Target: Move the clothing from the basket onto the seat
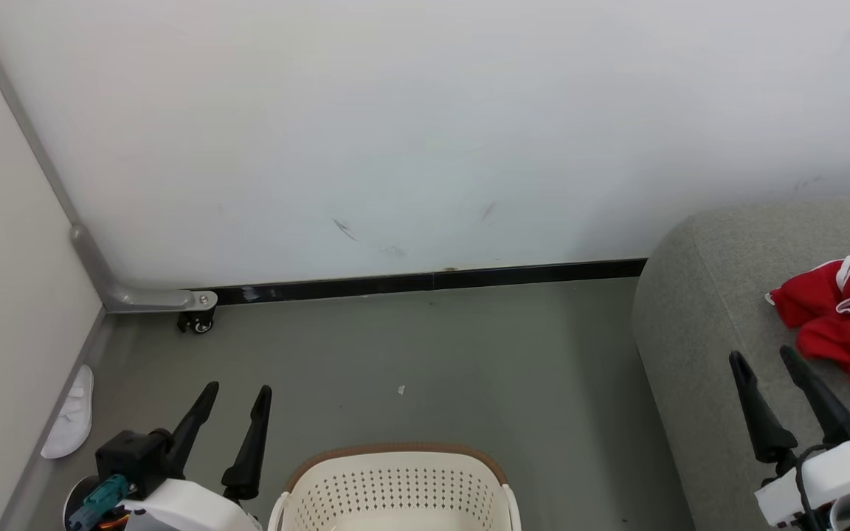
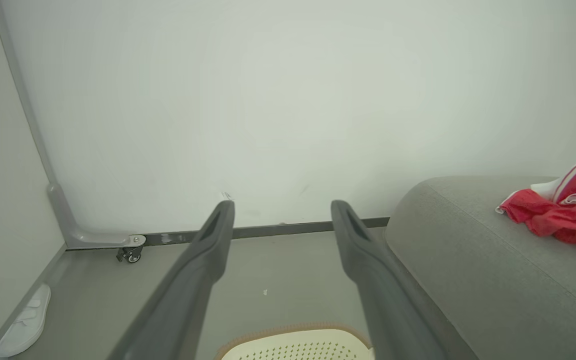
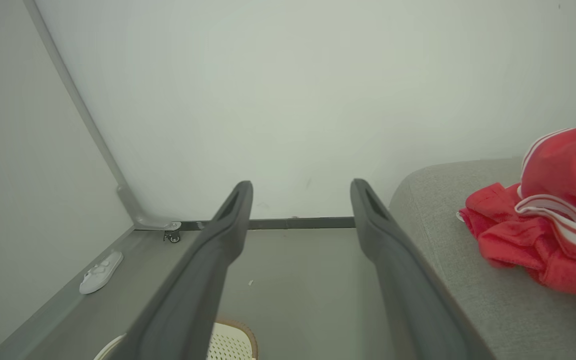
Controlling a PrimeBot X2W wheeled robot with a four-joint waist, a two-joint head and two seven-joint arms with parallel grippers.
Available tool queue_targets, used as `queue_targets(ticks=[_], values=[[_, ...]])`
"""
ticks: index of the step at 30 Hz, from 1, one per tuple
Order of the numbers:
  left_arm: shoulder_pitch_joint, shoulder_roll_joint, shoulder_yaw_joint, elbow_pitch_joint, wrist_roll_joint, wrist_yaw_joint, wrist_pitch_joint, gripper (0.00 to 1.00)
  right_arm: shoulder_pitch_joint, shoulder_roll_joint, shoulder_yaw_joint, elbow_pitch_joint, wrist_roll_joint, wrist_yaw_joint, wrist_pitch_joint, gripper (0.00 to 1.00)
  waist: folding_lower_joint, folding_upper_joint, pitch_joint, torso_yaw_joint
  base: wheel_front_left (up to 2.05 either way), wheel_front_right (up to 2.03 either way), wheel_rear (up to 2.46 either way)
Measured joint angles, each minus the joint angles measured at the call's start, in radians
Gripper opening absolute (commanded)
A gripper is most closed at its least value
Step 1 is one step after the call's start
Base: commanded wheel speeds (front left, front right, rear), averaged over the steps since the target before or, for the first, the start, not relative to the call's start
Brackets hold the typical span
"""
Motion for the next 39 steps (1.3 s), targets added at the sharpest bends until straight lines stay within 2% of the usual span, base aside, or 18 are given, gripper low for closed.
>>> queue_targets(ticks=[3,20,39], values=[[0.018,-0.003,0.026,-0.005,0.014,0.011,0.0,1.0,0.022,0.021,-0.011,-0.012,-0.009,0.0,0.0,1.0,0.0,0.0,0.0,0.0,0.0,0.0,0.0],[0.092,-0.03,0.141,-0.049,0.069,0.011,0.0,1.0,0.068,0.105,-0.044,-0.063,-0.055,0.0,0.0,1.0,0.0,0.0,0.006,-0.002,0.0,0.0,0.0],[0.132,-0.067,0.193,-0.065,0.136,-0.006,-0.001,1.0,0.093,0.123,-0.069,-0.088,-0.088,0.0,0.0,1.0,0.0,0.0,0.009,-0.004,0.0,0.0,0.0]])
